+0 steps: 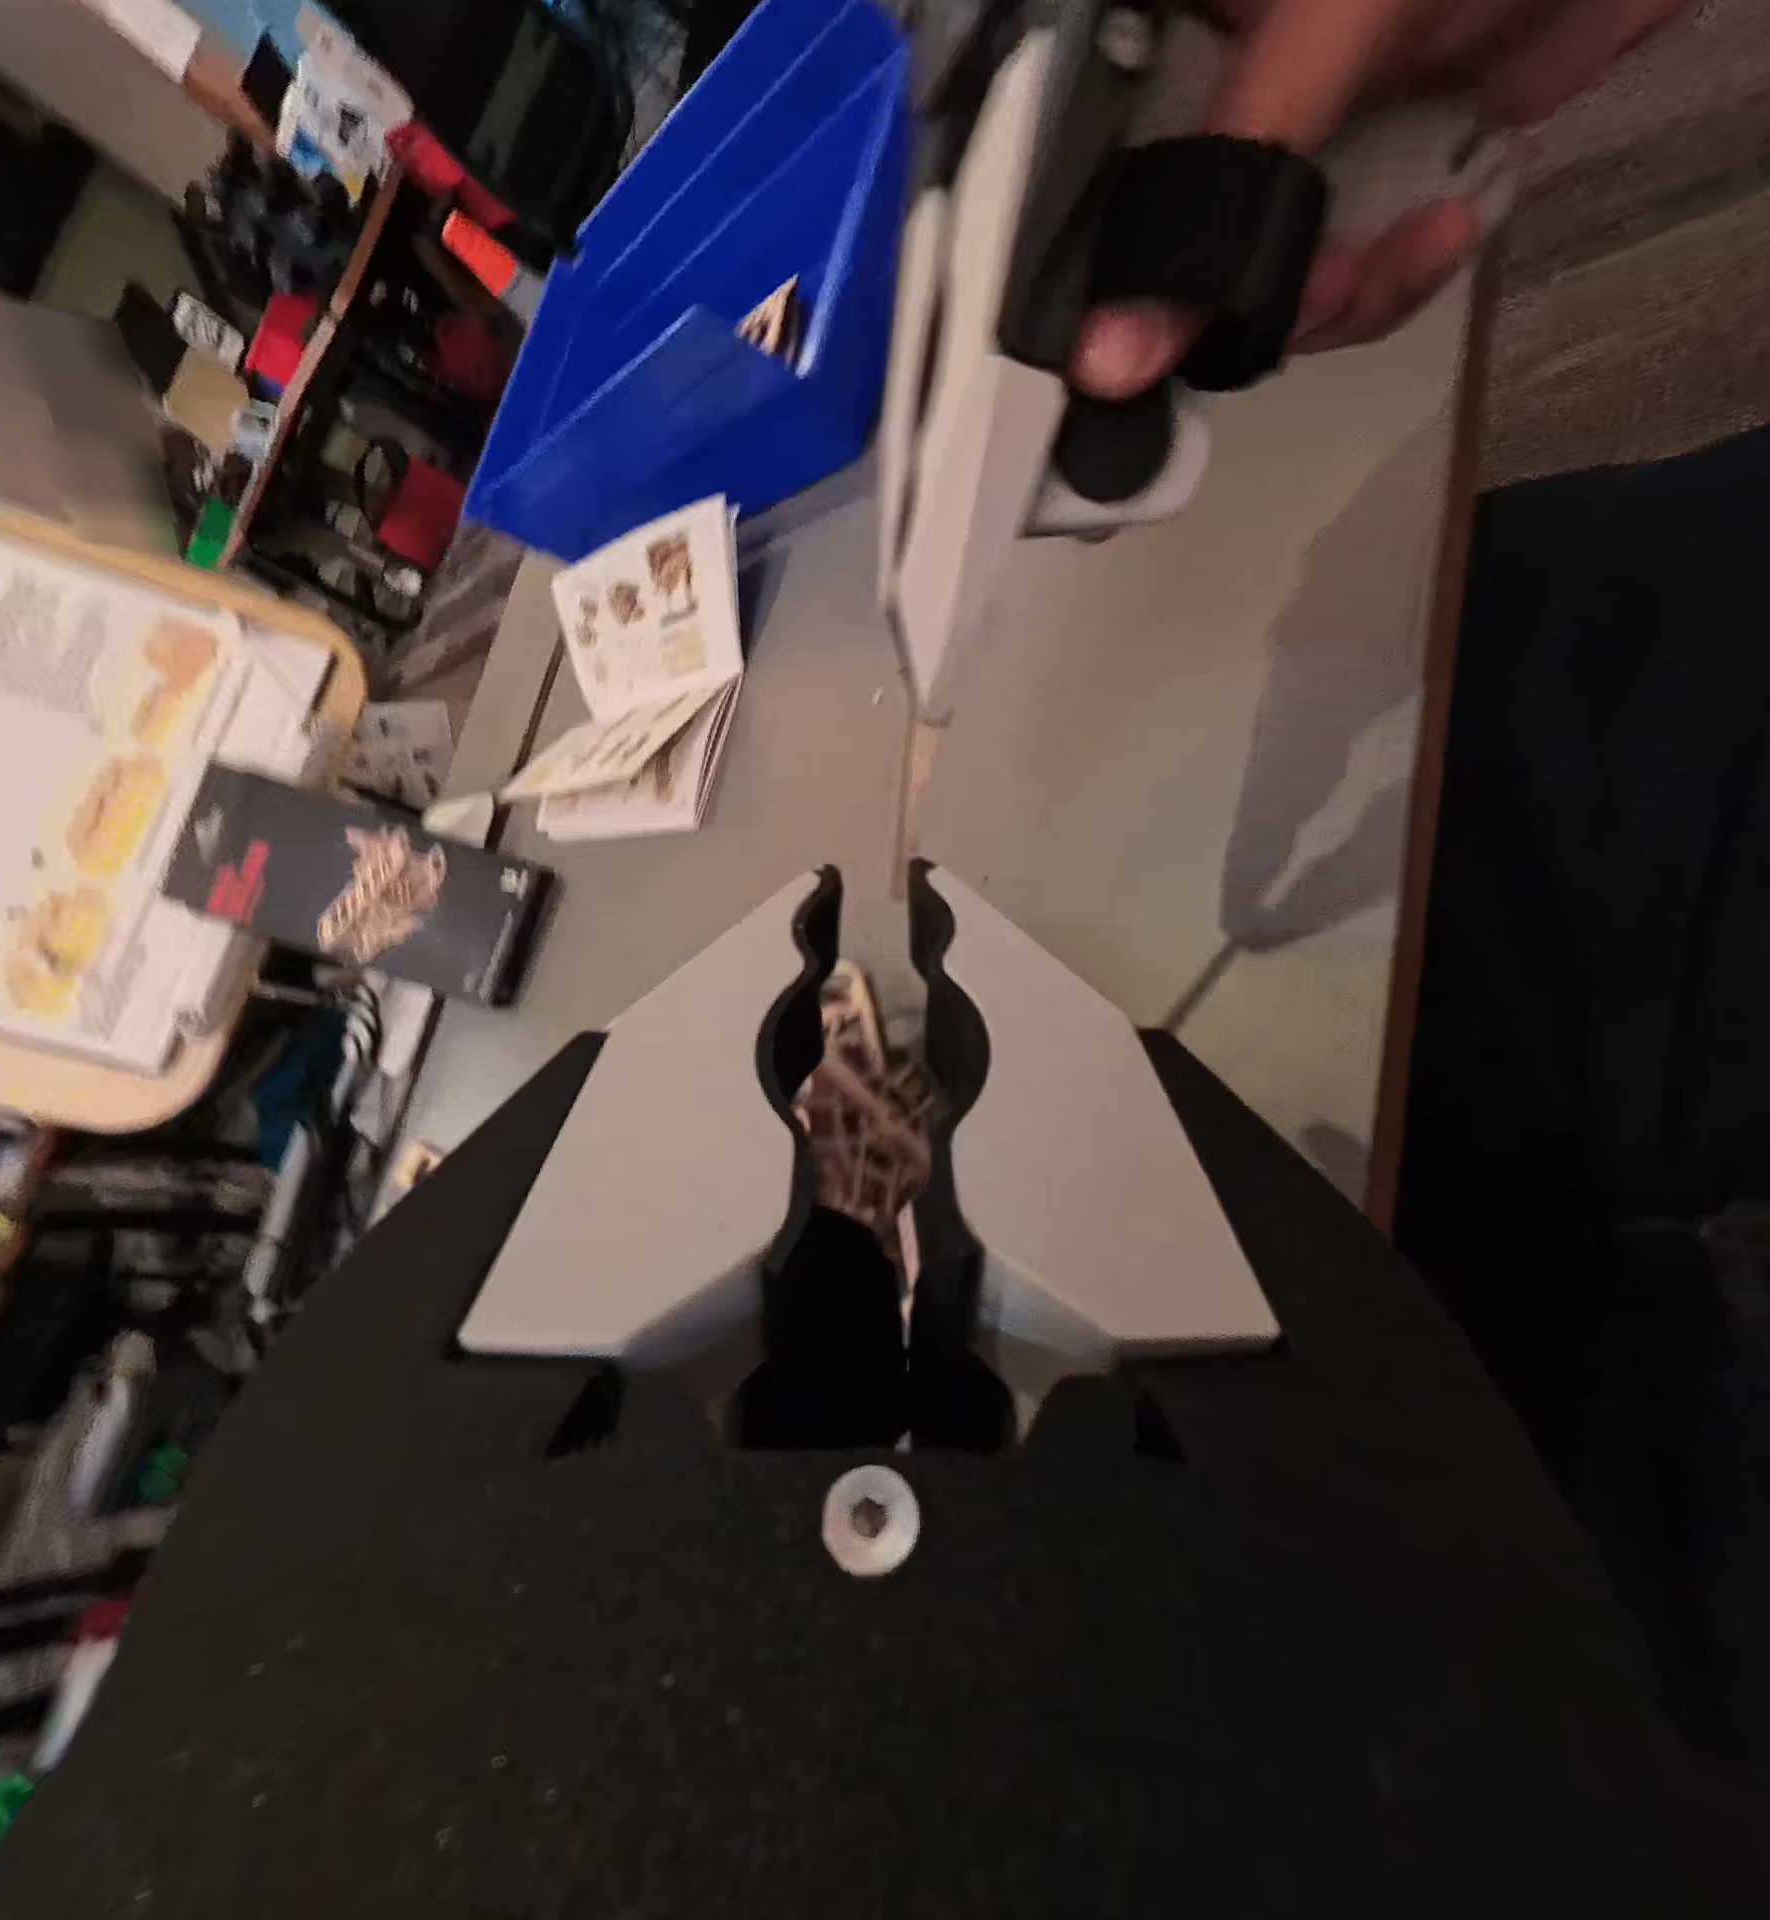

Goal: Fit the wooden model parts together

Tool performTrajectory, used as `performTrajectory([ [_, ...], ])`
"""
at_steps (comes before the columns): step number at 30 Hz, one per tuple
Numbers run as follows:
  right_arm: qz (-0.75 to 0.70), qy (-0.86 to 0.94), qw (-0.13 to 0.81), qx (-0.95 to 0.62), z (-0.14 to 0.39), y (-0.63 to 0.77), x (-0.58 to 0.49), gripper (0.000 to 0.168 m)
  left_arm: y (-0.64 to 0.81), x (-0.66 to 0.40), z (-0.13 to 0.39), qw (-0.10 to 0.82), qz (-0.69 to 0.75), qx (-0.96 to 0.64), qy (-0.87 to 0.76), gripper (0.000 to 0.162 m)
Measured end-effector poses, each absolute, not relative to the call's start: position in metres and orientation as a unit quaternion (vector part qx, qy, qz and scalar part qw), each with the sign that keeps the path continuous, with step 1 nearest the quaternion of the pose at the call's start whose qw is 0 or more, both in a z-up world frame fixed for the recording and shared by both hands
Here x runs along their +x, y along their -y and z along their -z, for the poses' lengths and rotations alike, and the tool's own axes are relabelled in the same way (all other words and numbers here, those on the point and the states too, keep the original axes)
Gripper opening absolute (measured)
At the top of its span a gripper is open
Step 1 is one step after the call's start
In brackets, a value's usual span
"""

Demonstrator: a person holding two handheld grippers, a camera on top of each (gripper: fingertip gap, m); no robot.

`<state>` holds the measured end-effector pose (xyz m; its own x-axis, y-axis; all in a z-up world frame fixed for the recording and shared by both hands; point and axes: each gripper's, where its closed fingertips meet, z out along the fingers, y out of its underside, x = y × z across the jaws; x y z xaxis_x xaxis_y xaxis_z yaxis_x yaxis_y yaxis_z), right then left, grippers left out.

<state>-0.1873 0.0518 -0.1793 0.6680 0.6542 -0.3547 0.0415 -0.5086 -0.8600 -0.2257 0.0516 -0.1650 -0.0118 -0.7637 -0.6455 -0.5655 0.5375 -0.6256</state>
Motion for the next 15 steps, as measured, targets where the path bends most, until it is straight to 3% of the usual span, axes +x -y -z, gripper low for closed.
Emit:
performTrajectory([
  [7, -0.269, 0.16, 0.438, -0.843, 0.207, -0.101, -0.196, 0.002, -0.136, -0.26, 0.157, 0.432, 0.265, -0.623, -0.596, 0.01],
  [15, -0.297, 0.081, 0.454, -0.836, 0.216, -0.108, -0.206, 0.002, -0.143, -0.248, 0.192, 0.305, 0.337, -0.633, -0.627, 0.012],
])
